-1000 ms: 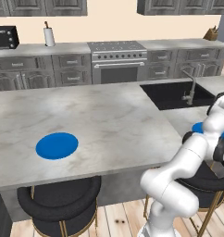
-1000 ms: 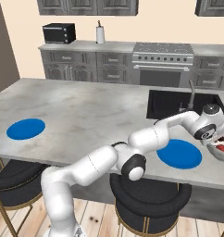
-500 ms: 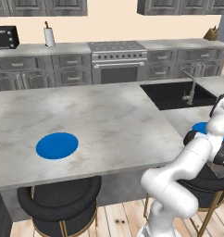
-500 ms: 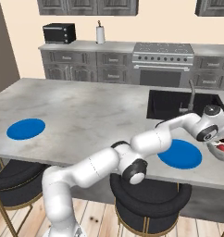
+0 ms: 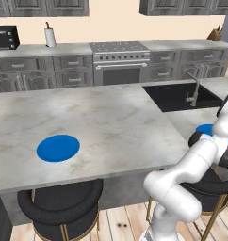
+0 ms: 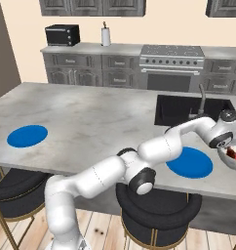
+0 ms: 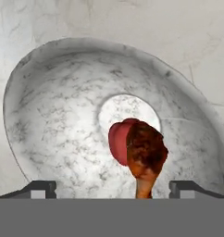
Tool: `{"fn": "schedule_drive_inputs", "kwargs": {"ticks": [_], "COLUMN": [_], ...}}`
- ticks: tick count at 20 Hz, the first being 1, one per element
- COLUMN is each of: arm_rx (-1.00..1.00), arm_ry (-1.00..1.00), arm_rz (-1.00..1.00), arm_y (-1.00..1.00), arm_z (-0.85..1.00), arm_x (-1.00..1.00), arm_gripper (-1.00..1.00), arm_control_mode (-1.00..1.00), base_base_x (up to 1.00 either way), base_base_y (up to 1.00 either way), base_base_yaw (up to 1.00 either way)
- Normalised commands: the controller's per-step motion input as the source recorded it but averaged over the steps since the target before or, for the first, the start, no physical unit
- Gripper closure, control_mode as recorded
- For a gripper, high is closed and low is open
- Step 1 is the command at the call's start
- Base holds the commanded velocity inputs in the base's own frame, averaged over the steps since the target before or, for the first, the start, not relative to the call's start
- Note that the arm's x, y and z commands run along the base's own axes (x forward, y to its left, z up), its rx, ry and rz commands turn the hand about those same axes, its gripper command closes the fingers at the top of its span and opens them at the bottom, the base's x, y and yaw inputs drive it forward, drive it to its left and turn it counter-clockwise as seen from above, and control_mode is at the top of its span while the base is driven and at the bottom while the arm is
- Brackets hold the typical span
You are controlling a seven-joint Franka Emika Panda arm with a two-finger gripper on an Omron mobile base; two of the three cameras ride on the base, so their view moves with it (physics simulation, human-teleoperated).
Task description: Pick the chicken drumstick and bell pepper from their plates and place them in the bowl. Then put the bowl in the fridge.
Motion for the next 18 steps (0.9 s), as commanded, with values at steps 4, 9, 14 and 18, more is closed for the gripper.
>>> {"fn": "schedule_drive_inputs", "kwargs": {"ticks": [4,9,14,18], "arm_rx": [0.11,0.01,0.00,-0.03], "arm_ry": [0.00,0.00,0.01,0.05], "arm_rz": [0.00,0.00,0.00,-0.03], "arm_y": [0.00,0.10,0.29,0.43], "arm_z": [0.79,0.63,0.33,0.21], "arm_x": [-0.09,-0.29,-0.47,-0.45], "arm_gripper": [-1.00,-1.00,-1.00,-1.00], "arm_control_mode": [-1.00,-1.00,-1.00,-1.00], "base_base_x": [0.00,0.00,0.00,0.00], "base_base_y": [0.00,0.00,0.00,0.00], "base_base_yaw": [0.00,0.00,0.00,0.00]}}
